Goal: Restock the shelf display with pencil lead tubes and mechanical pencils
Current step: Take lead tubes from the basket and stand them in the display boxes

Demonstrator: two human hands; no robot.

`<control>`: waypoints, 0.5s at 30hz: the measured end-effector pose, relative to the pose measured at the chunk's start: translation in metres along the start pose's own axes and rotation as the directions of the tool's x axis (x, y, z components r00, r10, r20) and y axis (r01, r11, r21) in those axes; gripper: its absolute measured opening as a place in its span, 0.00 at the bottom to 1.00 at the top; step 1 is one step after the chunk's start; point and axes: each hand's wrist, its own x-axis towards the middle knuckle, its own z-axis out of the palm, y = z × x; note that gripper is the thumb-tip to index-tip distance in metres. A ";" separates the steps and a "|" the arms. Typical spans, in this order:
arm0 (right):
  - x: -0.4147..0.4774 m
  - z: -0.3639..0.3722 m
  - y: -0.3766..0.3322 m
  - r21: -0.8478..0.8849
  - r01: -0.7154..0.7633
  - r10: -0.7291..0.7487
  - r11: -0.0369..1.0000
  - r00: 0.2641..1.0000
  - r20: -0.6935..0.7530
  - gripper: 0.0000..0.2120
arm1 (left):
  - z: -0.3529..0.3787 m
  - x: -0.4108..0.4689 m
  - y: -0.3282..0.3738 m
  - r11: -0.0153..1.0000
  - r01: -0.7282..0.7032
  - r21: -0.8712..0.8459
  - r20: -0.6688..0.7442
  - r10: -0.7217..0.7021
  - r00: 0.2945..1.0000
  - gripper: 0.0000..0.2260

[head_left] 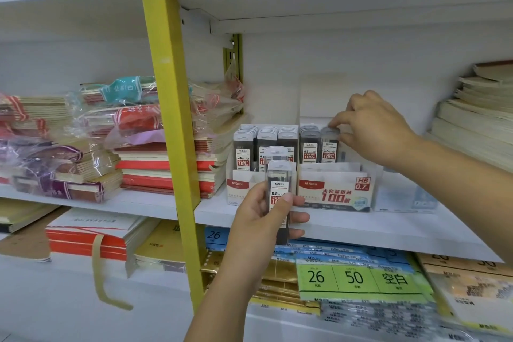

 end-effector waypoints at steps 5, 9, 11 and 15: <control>-0.040 -0.014 -0.023 0.498 -0.065 0.120 0.865 0.990 -0.079 0.09 | 0.003 -0.004 0.002 0.999 -0.012 0.034 0.020 0.011 1.000 0.06; -0.072 -0.017 -0.059 0.872 -0.253 0.038 0.420 0.965 0.261 0.06 | 0.008 -0.008 0.004 0.999 -0.033 0.037 0.042 0.032 0.999 0.07; -0.079 -0.015 -0.068 0.914 -0.277 0.042 0.297 0.960 0.277 0.08 | 0.011 -0.011 0.005 0.999 -0.031 0.032 0.065 0.029 0.997 0.08; -0.083 -0.014 -0.065 0.941 -0.281 0.130 0.187 0.957 0.260 0.06 | 0.010 -0.014 0.005 1.000 0.006 0.015 0.092 -0.008 0.996 0.09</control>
